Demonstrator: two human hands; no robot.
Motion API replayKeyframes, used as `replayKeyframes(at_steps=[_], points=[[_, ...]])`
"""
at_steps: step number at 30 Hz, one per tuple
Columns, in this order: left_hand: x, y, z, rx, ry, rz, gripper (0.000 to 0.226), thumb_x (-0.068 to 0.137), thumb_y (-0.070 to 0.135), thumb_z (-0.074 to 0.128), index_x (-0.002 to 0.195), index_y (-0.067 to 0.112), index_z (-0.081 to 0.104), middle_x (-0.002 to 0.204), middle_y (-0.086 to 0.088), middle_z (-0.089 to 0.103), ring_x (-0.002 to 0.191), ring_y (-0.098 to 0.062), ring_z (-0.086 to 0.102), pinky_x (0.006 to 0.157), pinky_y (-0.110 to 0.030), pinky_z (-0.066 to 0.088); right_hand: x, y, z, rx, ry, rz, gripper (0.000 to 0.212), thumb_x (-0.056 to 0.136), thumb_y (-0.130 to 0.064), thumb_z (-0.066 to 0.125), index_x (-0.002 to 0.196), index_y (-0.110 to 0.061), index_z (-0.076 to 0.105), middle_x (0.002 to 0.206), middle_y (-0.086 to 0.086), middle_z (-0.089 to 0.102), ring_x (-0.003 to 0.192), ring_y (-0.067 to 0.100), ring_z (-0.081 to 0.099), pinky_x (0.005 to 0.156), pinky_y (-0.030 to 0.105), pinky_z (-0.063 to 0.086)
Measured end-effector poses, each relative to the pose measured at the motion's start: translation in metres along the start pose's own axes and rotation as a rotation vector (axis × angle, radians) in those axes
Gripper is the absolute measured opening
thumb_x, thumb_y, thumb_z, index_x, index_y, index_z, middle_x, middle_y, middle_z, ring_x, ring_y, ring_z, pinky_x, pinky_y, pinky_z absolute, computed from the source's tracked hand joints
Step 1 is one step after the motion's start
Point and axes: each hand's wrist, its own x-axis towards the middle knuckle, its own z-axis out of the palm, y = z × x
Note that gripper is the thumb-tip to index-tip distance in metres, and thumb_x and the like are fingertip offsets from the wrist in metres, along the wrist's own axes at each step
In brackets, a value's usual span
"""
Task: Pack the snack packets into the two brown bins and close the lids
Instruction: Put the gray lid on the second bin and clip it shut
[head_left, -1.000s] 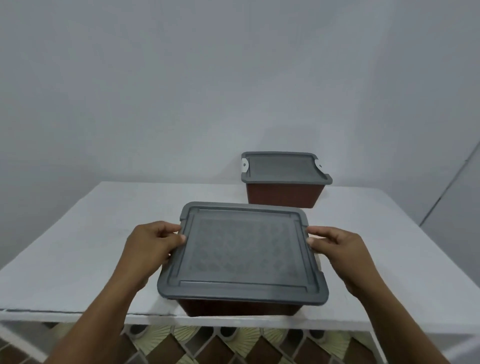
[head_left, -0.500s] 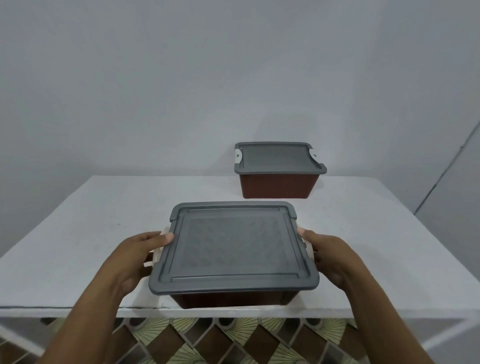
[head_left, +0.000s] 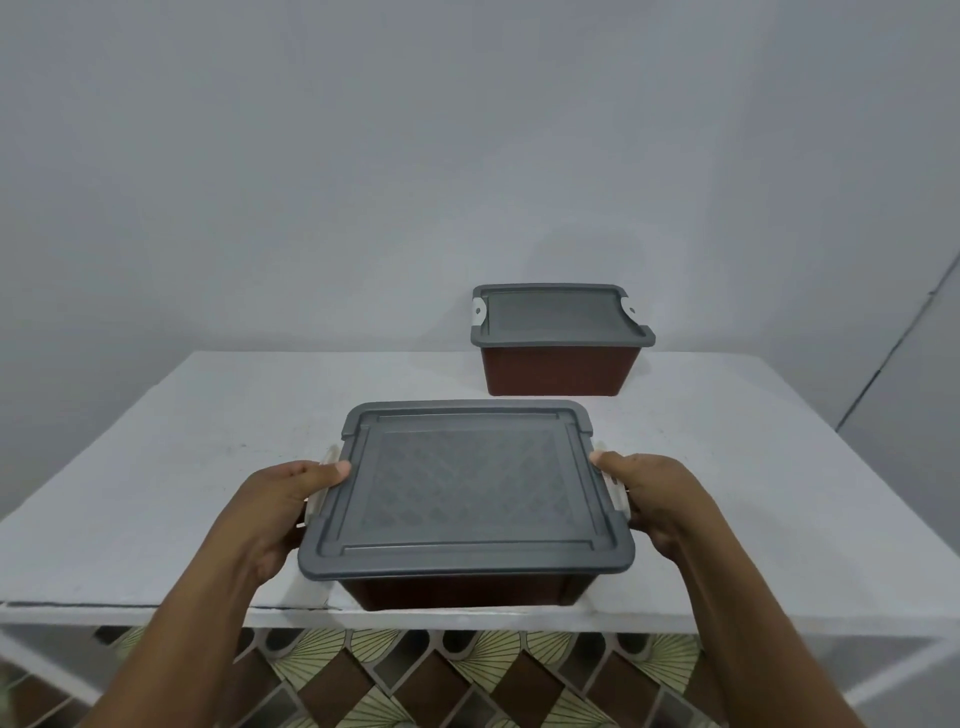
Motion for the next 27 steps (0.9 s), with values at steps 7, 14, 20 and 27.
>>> replayKeyframes(at_steps=[7, 14, 20, 27], points=[[0.0, 0.0, 0.001, 0.033, 0.007, 0.012, 0.043, 0.085, 0.023, 0.079, 0.109, -0.011, 0.066, 0.094, -0.02, 0.076, 0.083, -0.036, 0.069, 0.084, -0.058, 0.058, -0.015, 0.003, 0.009, -0.186, 0.139, -0.21, 0.044, 0.094, -0.041, 0.062, 0.085, 0.001, 0.063, 0.082, 0.015, 0.064, 0.08, 0.032, 0.064, 0.063, 0.034, 0.052], [0.0, 0.001, 0.0, 0.001, -0.031, -0.003, 0.036, 0.076, 0.028, 0.082, 0.097, 0.002, 0.068, 0.103, -0.026, 0.074, 0.089, -0.041, 0.069, 0.09, -0.064, 0.056, -0.008, 0.013, 0.0, 0.327, -0.194, 0.143, 0.029, 0.098, -0.035, 0.061, 0.106, -0.007, 0.058, 0.106, 0.02, 0.068, 0.09, 0.031, 0.066, 0.07, 0.048, 0.061], [-0.001, -0.002, -0.001, -0.005, -0.019, -0.005, 0.031, 0.083, 0.026, 0.08, 0.099, 0.001, 0.07, 0.105, -0.025, 0.075, 0.091, -0.041, 0.069, 0.092, -0.066, 0.054, -0.007, 0.004, 0.011, 0.138, -0.081, 0.055, 0.038, 0.091, -0.033, 0.068, 0.104, 0.002, 0.067, 0.097, 0.02, 0.075, 0.088, 0.037, 0.074, 0.076, 0.054, 0.061], [-0.005, -0.005, 0.005, -0.016, 0.014, 0.019, 0.027, 0.088, 0.024, 0.077, 0.1, 0.001, 0.071, 0.1, -0.022, 0.076, 0.091, -0.041, 0.071, 0.085, -0.059, 0.059, -0.01, -0.002, 0.015, -0.079, -0.073, -0.092, 0.032, 0.099, -0.033, 0.057, 0.082, -0.005, 0.053, 0.081, 0.009, 0.061, 0.07, 0.022, 0.062, 0.059, 0.035, 0.056]])
